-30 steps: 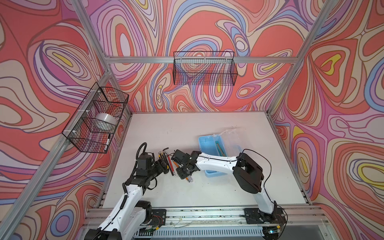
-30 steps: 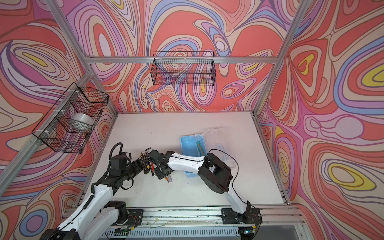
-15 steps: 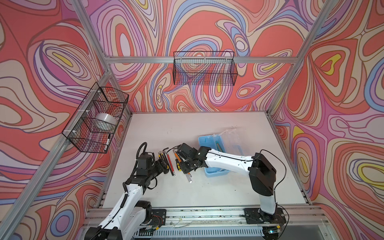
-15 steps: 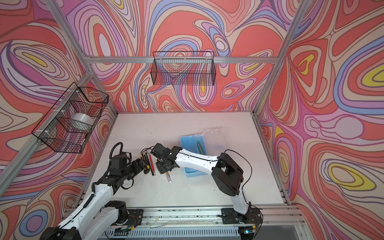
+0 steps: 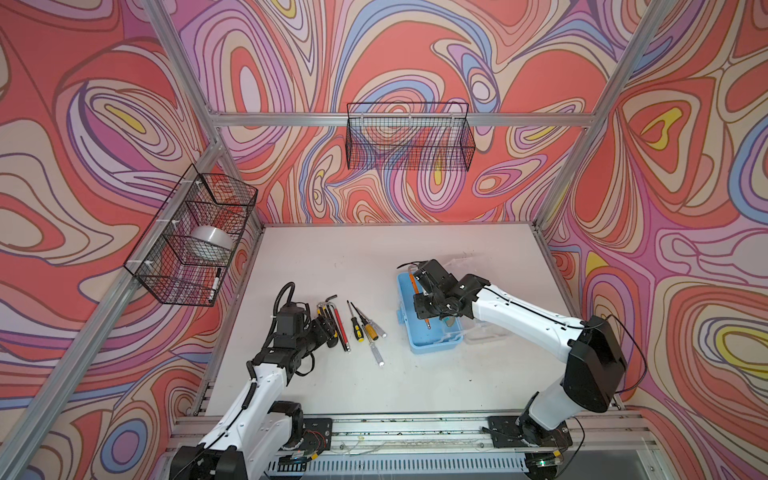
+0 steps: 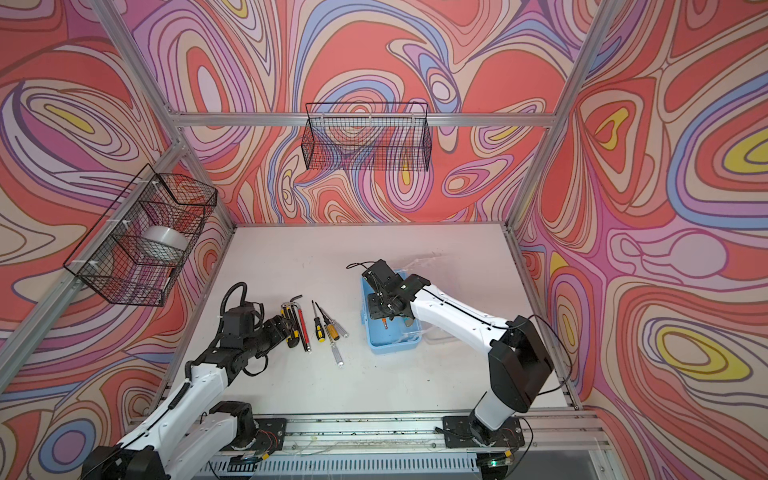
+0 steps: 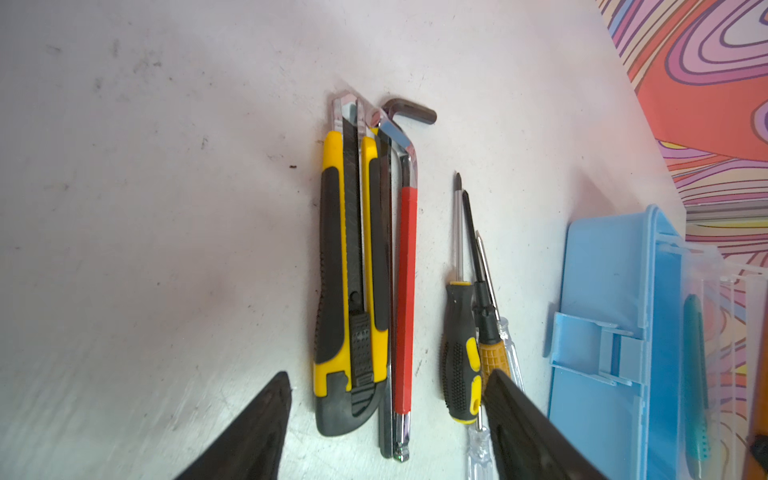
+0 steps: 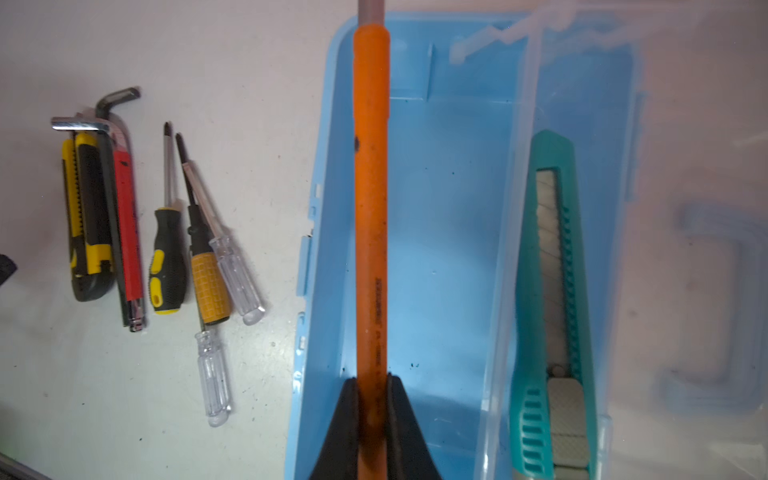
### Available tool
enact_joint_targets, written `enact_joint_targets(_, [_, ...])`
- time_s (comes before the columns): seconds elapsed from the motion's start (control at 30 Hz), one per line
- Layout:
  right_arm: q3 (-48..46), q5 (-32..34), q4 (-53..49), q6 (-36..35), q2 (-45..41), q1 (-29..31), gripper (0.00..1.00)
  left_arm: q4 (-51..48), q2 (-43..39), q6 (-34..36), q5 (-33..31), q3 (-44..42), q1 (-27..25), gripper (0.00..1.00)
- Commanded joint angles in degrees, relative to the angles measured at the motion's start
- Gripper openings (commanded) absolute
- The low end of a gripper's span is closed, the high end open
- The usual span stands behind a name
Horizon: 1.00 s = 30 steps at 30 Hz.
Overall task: Pack the tool kit
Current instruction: 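Carry the orange hex key over the blue box and lower it inside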
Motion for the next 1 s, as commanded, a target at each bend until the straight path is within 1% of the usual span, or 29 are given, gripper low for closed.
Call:
enact_joint_targets(0.0, [-1.7, -0.5, 3.4, 0.3, 1.4, 0.1, 0.00, 1.0, 0.9, 0.6, -0.5, 1.8, 0.4, 0.74])
enact_joint_targets(0.37, [-4.0, -4.6, 9.3, 2.9, 8.5, -0.9, 0.00, 0.9, 1.4, 0.9, -1.0, 1.2, 0.4, 0.74])
enact_joint_targets(0.5, [-3.8, -4.6, 9.9, 3.3, 11.4, -1.5, 0.00, 1.4, 2.4, 1.1, -0.9, 1.2, 0.4, 0.74])
enact_joint_targets(0.63, [-2.9, -4.0, 8.8, 3.2, 12.5, -1.8, 0.00, 0.6, 3.3, 1.7, -1.6, 1.8, 0.4, 0.74])
enact_joint_targets(0.73, [-1.6, -3.6, 7.5, 2.9, 12.5, -1.8, 0.15, -0.4, 3.6, 2.0, -2.6, 2.3, 0.4, 0.75])
enact_joint_targets(0.77, [-1.1, -3.4, 7.1, 2.7, 12.3, -1.8, 0.22, -1.1, 3.8, 2.2, -3.3, 2.6, 0.4, 0.75])
enact_joint_targets(0.87, [0.6, -2.9, 5.8, 2.0, 11.9, -1.8, 0.30, -3.5, 4.9, 3.0, -6.0, 4.1, 0.5, 0.75])
enact_joint_targets(0.97, [2.1, -2.1, 4.9, 1.5, 10.4, -1.8, 0.31, -6.5, 7.3, 3.7, -9.2, 6.3, 0.3, 0.74])
